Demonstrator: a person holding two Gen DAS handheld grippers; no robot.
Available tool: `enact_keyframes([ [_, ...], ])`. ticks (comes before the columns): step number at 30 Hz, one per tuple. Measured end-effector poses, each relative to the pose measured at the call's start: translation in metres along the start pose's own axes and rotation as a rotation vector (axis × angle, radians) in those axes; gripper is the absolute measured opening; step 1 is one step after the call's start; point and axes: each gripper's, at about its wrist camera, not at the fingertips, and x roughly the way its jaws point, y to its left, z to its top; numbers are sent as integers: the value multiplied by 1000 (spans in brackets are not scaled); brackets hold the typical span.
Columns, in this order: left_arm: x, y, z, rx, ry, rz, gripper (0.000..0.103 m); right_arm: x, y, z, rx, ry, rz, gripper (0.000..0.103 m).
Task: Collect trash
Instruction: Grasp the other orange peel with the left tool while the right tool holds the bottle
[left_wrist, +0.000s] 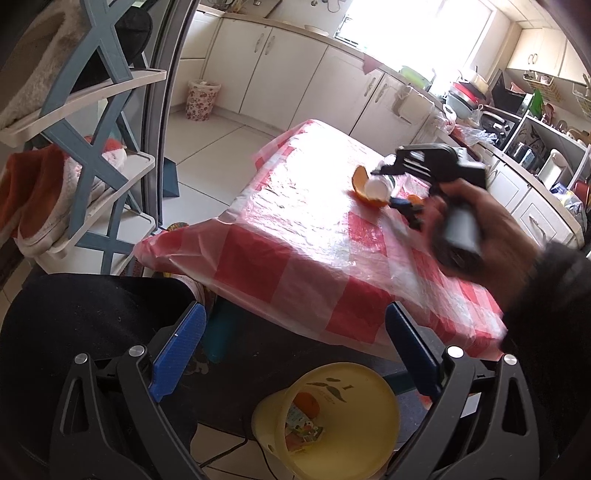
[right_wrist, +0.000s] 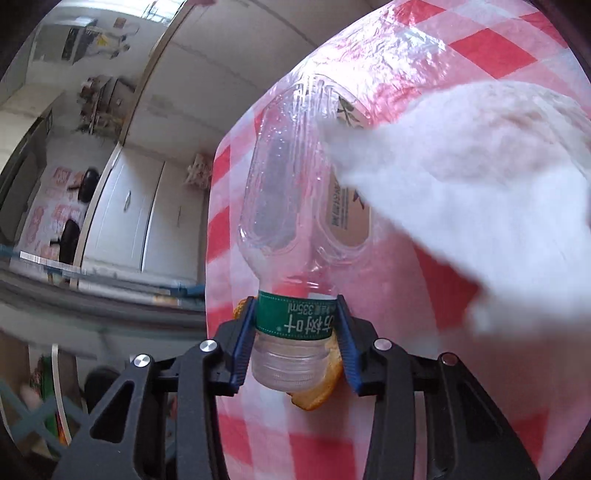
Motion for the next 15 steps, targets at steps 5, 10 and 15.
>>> enact_keyframes([
  [5,0,-7,-4,23,-6,11,94,-35,-18,-49,-97,154,45,41],
  [10,2,-22,-6,59,-4,-1,94,-73,-45,-77,-109,220,171,40],
  [15,9,-43,1,122,-26,-2,94,-97,-75,-80,-93,187,207,40],
])
